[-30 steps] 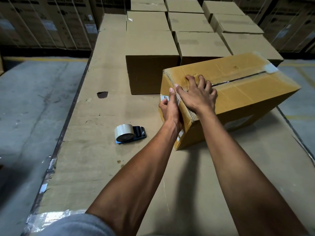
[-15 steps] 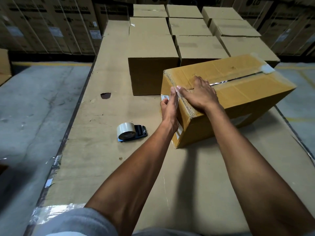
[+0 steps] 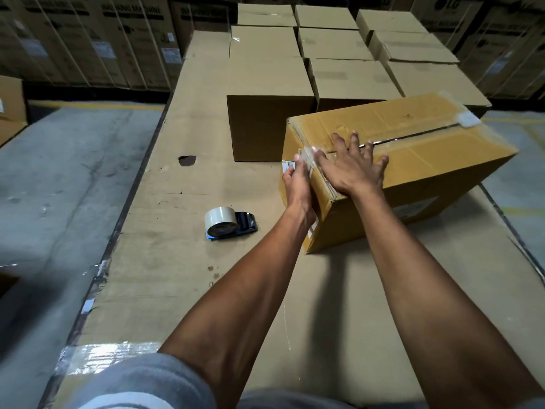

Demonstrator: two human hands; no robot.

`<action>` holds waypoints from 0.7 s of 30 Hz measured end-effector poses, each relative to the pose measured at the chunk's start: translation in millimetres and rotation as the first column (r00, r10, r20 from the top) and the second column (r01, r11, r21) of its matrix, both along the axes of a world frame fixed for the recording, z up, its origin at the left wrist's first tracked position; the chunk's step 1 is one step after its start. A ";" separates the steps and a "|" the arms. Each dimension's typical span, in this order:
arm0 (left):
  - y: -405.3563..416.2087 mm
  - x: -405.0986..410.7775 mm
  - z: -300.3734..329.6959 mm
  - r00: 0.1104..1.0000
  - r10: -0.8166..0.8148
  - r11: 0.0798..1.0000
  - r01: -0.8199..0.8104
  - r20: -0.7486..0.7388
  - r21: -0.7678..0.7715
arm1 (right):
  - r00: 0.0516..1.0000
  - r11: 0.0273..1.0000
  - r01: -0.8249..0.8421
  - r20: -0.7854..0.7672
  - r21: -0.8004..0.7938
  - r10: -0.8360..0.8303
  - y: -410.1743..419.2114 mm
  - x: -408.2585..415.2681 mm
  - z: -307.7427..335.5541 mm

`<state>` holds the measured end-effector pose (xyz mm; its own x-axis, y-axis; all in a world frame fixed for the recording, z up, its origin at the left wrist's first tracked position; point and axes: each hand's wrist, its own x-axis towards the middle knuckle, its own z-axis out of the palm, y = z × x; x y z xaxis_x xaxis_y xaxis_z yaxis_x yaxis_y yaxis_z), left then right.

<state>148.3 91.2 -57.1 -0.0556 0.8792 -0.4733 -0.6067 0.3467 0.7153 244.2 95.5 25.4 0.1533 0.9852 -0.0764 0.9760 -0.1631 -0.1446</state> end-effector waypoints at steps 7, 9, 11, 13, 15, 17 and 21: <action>-3.0 -1.9 3.5 0.999 -0.005 1.000 0.004 -0.039 -0.015 | 1.000 1.000 0.014 -0.009 0.005 -0.014 3.6 -0.4 -1.9; -6.1 -5.2 0.6 0.993 0.013 1.000 -0.015 -0.114 -0.023 | 1.000 1.000 0.007 -0.016 0.010 -0.007 3.4 -1.2 -1.0; -10.1 -4.3 1.9 0.997 0.000 1.000 0.000 -0.083 -0.003 | 0.999 1.000 -0.003 -0.032 0.004 0.003 1.4 0.5 1.1; -13.8 0.3 1.9 1.000 -0.022 0.999 0.022 -0.008 0.043 | 0.998 1.000 -0.015 -0.059 -0.025 0.013 -2.9 4.9 4.4; -14.5 3.8 -1.2 0.999 -0.035 0.998 0.034 0.009 0.056 | 0.998 0.998 -0.027 -0.062 -0.050 0.024 -5.0 9.4 5.8; -16.0 5.2 -7.8 1.000 -0.011 0.998 0.011 0.002 0.058 | 0.998 0.998 -0.037 -0.060 -0.049 0.034 -4.5 10.9 5.1; -11.0 9.4 -19.2 0.999 0.034 0.997 -0.032 -0.031 0.064 | 0.996 0.997 -0.056 -0.069 -0.048 0.052 0.6 8.4 3.4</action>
